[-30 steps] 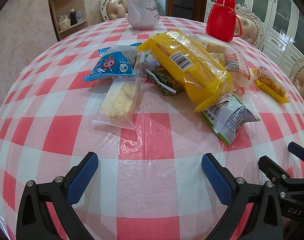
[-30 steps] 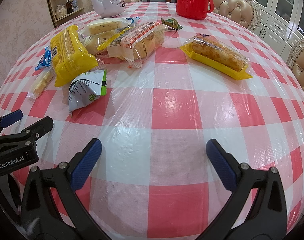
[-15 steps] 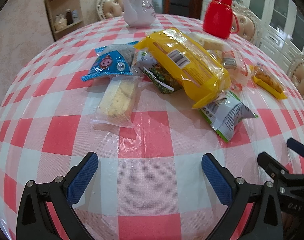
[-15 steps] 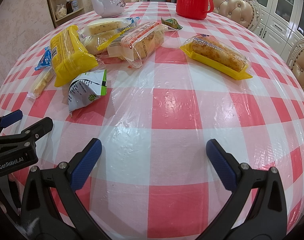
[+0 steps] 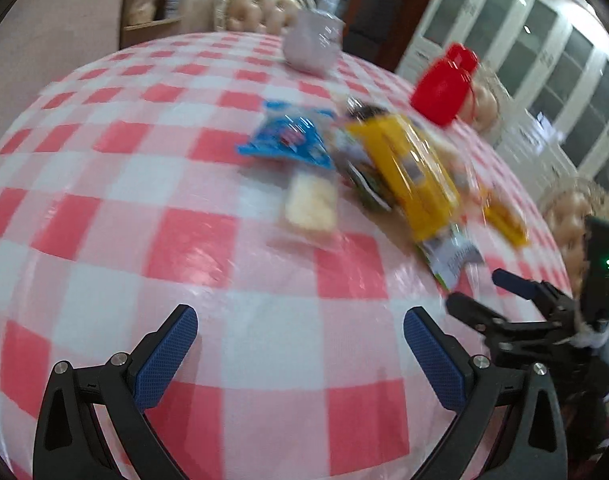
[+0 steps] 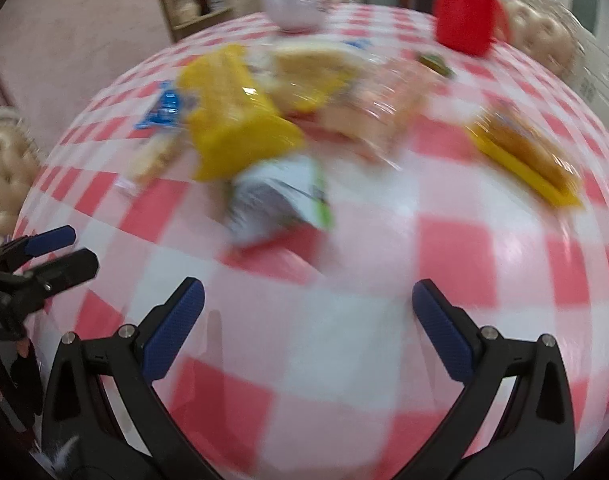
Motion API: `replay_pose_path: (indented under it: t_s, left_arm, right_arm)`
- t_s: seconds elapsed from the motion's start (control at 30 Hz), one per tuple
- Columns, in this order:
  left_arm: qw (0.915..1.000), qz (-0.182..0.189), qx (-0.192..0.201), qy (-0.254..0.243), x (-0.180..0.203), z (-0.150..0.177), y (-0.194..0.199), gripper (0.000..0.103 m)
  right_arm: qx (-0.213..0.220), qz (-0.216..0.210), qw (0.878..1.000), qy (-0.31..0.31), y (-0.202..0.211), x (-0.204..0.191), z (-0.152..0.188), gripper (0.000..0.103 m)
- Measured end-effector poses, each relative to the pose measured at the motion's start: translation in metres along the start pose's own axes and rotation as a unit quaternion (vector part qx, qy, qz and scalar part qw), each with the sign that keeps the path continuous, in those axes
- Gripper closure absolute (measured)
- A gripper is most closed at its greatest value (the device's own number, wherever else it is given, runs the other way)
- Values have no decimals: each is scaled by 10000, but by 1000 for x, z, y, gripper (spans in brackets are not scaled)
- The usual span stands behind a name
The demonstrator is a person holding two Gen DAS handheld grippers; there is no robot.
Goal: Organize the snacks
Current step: 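Move both grippers open toward the pile of packaged snacks, then grasp the yellow bread bag with the left gripper while the right grasps the white-green packet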
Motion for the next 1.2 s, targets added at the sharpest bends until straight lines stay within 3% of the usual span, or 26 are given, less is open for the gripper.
replay_pose_path:
  t_s: [0.13, 0.2, 0.3, 0.37, 0.47, 0.67, 0.77, 0.83, 1.03, 1.2]
  left_arm:
    - [9999, -13, 137, 2, 6, -17, 1, 0]
    - [9999, 14, 147, -67, 17, -22, -3, 0]
    - [9997, 176, 104, -92, 43, -33, -15, 0]
    - [9997, 185, 123, -129, 68, -42, -27, 0]
    - [9997, 32, 156, -193, 93, -53, -44, 0]
    - [9964, -766, 102, -339, 122, -64, -85, 2]
    - [9939, -907, 103, -626, 131, -53, -89, 39]
    - [9944, -833, 183, -626, 129, -44, -77, 48]
    - [9960, -441, 504, -592, 101, -10, -24, 54]
    - [9944, -522, 549, -739, 82, 8, 4, 64]
  right_arm:
    - [-42, 45, 10000, 78, -19, -12, -21, 2]
    - [-121, 57, 9999, 91, -24, -12, -23, 13]
    - [43, 213, 9996, 190, -15, -7, -16, 34]
    - [155, 218, 9996, 103, -5, 1, -8, 58]
    - [341, 396, 9985, -151, 13, 24, 8, 59]
    - [750, 282, 9933, -834, 42, 63, 16, 59]
    - [770, 94, 9918, -1020, 40, 70, 14, 59]
    - [832, 93, 9912, -1029, 44, 73, 13, 59]
    - [996, 7, 9899, -1007, 53, 75, 5, 59]
    - [973, -246, 9919, -782, 51, 56, 6, 59]
Point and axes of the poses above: each gripper's, at about its wrist camera, not at the fingertips, and y roughly against the way its jaws point, x to its right, z to its underside, the point moved 5 cm from there along -y, roughly the way its jaws point, and after that the axes turned 1 degree about -z, right-handed, at the moved point
